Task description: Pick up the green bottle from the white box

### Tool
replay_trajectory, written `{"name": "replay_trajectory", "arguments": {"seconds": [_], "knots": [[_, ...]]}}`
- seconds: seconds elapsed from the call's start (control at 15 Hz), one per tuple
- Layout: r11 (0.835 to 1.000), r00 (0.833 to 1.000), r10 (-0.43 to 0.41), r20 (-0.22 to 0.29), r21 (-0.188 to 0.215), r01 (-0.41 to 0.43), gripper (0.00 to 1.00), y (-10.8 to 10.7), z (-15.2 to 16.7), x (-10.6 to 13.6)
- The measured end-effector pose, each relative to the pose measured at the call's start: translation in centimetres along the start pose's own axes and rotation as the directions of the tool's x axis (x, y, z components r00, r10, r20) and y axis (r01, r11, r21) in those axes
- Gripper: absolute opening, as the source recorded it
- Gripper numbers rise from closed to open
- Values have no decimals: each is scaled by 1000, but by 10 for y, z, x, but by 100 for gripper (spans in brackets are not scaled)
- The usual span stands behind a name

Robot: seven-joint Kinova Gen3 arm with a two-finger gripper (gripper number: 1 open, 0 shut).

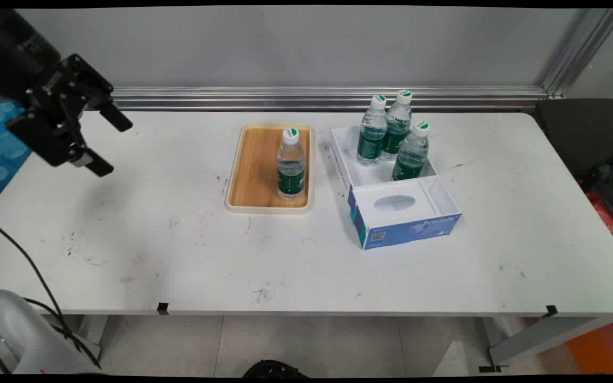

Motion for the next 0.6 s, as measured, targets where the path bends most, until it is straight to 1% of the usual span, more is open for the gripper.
{"name": "replay_trajectory", "arguments": {"seconds": [0.13, 0.27, 0.4, 0.6], "knots": [[999, 999, -33, -12, 12, 34, 100, -2, 0, 5], [996, 996, -80, -29, 34, 81, 100, -8, 3, 15], [992, 993, -110, -38, 51, 111, 100, -12, 7, 24], [984, 987, -149, -54, 87, 154, 100, -23, 20, 46]]}}
